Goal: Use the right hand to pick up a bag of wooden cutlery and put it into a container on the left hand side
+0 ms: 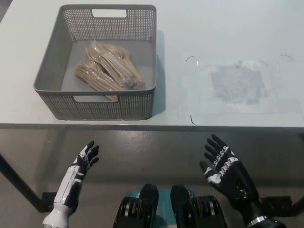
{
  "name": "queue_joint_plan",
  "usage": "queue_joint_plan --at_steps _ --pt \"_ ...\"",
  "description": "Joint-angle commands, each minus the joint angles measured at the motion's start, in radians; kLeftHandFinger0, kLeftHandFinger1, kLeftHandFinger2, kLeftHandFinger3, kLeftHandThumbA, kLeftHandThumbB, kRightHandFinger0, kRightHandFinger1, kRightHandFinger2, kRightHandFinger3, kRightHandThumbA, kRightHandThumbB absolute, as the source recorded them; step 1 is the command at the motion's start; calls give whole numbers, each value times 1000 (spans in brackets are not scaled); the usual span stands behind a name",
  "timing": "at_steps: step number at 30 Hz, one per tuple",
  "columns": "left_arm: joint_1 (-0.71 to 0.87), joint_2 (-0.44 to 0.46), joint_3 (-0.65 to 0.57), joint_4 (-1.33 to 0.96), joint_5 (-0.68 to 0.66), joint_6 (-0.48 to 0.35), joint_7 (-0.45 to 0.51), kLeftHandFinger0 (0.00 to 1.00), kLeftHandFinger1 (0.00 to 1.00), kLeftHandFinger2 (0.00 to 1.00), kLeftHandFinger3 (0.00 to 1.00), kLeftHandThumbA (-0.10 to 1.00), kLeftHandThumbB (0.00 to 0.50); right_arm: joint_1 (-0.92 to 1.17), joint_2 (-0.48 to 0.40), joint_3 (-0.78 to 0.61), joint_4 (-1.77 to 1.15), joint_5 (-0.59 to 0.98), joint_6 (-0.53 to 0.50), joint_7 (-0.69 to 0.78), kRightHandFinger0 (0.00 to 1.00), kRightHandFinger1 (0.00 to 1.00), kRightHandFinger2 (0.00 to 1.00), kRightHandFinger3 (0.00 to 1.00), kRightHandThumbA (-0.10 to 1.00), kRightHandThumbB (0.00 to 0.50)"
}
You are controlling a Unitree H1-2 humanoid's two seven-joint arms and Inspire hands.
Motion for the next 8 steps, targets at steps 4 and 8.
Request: queue_joint_plan --at_steps 4,8 --pt "-42 15 4 -43 -10 48 -9 1000 1000 1000 1000 185 385 -37 -9 25 -9 -104 -24 -29 1000 1000 1000 1000 -100 21" --pt "-53 18 -2 -41 -10 62 -18 1000 1000 1000 1000 50 405 -47 -13 32 -4 -129 -28 -30 1000 1000 1000 1000 -100 33"
